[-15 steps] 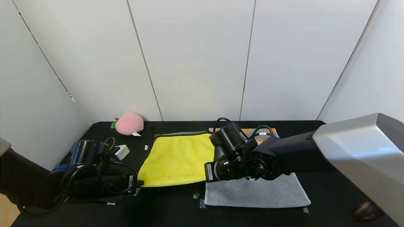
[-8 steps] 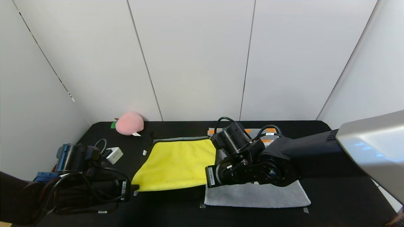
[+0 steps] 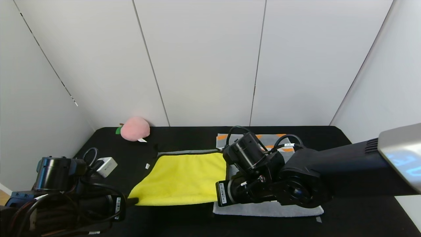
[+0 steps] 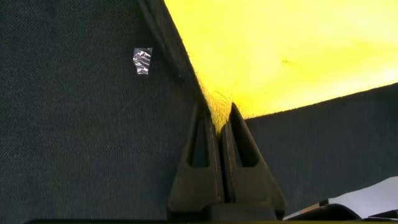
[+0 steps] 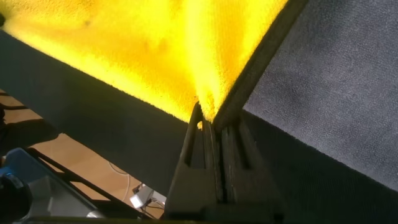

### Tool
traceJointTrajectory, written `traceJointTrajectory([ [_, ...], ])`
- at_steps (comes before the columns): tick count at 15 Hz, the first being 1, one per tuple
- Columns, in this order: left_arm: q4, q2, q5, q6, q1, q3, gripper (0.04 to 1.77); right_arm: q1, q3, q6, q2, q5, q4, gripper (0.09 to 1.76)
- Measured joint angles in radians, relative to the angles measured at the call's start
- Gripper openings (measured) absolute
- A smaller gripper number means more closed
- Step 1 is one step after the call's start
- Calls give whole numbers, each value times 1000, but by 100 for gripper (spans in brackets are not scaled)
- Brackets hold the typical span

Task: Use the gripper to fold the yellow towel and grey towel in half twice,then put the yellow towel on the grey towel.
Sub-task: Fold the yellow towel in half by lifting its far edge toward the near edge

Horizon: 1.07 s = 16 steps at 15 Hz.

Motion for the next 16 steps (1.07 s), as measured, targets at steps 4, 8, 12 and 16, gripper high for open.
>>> traceJointTrajectory([
  [4,-2,-15,0,0,0,-8,12,-4,-13,1,-3,1,-2,14],
  [8,-1,32,0,0,0,-73,12,-25,-73,-3,22,5,2,14],
  [12,-2,133,2,0,3,-164,12,-54,-186,-5,91,8,47,14],
  [16,0,236,38,1,6,-265,12,-82,-323,-6,172,10,87,14],
])
